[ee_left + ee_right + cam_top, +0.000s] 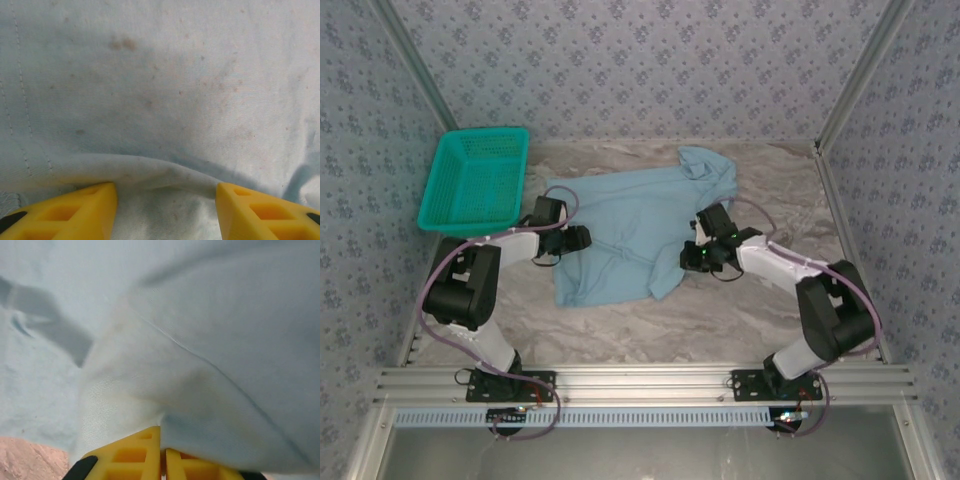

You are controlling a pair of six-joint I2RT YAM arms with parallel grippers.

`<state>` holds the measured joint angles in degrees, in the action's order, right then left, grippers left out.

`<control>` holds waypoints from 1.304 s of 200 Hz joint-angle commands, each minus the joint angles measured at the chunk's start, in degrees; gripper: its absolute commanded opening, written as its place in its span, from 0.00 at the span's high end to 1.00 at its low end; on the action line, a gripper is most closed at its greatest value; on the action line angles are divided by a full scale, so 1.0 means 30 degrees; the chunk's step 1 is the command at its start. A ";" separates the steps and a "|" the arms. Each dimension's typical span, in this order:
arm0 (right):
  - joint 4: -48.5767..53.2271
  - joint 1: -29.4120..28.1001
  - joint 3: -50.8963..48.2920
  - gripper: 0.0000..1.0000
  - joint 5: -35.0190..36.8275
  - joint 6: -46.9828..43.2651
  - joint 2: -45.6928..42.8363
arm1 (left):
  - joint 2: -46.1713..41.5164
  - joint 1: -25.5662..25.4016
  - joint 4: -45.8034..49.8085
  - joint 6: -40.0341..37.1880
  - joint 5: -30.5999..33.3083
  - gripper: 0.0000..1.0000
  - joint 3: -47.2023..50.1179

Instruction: Fold the inside-out t-shirt

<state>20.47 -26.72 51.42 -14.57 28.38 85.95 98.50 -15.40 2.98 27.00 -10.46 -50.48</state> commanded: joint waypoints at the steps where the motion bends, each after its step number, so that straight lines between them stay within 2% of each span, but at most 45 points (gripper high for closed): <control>1: 0.3249 0.0189 0.2193 0.97 0.2517 -0.1351 -0.2551 | 0.0528 0.0079 0.1232 -0.0557 0.0793 0.45 0.0345; 8: 0.3667 0.0180 0.2674 1.00 0.3163 -0.1433 -0.3078 | 0.0643 0.0079 0.1261 -0.0662 0.0882 0.45 0.0340; 30: 0.4445 -0.0155 0.4248 1.00 0.4284 -0.1253 -0.3992 | 0.0987 0.0079 0.1229 -0.0824 0.1064 0.45 0.0336; 63: 0.5281 -0.1108 0.7226 1.00 0.5414 -0.2107 -0.3091 | 0.1382 0.0093 0.1202 -0.0960 0.1164 0.45 0.0244; 96: 0.4924 -0.1981 1.0201 0.98 0.5291 -0.2604 0.1163 | 0.1445 0.0069 0.1173 -0.0973 0.1053 0.45 0.0254; 116: 0.4812 -0.3329 1.2485 0.93 0.2912 -0.2940 0.5251 | 0.1392 0.0087 0.1187 -0.1000 0.1040 0.45 0.0247; 131: 0.6336 -0.4618 1.4940 0.86 0.1638 -0.4063 0.8034 | 0.1415 0.0057 0.1231 -0.1018 0.1080 0.45 0.0209; 142: 0.8136 -0.5196 1.6097 0.81 0.1203 -0.5199 0.8853 | 0.1444 0.0068 0.1283 -0.1003 0.1073 0.45 0.0160; 159: 0.7761 -0.5076 1.4537 0.72 0.1528 -0.5617 0.7399 | 0.1415 0.0085 0.1232 -0.0976 0.1070 0.45 0.0186; 173: 0.6750 -0.4095 1.2310 0.65 0.0591 -0.5150 0.5611 | 0.1459 0.0076 0.1203 -0.0938 0.1033 0.45 0.0175; 195: 0.5324 -0.3037 0.8967 0.62 0.0146 -0.4152 0.3643 | 0.1446 0.0079 0.1257 -0.0945 0.0993 0.45 0.0083; 229: 0.2510 -0.2368 0.5947 0.56 -0.0260 -0.2594 0.3591 | 0.1416 0.0079 0.1493 -0.0958 0.0952 0.45 -0.0179; 261: 0.1430 -0.1482 0.5800 0.52 0.0820 -0.2313 0.4356 | 0.1214 0.0063 0.1546 -0.0945 0.0967 0.45 -0.0149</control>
<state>29.34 -33.21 69.34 -13.34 19.31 96.92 99.98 -15.40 2.09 24.64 -8.73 -51.53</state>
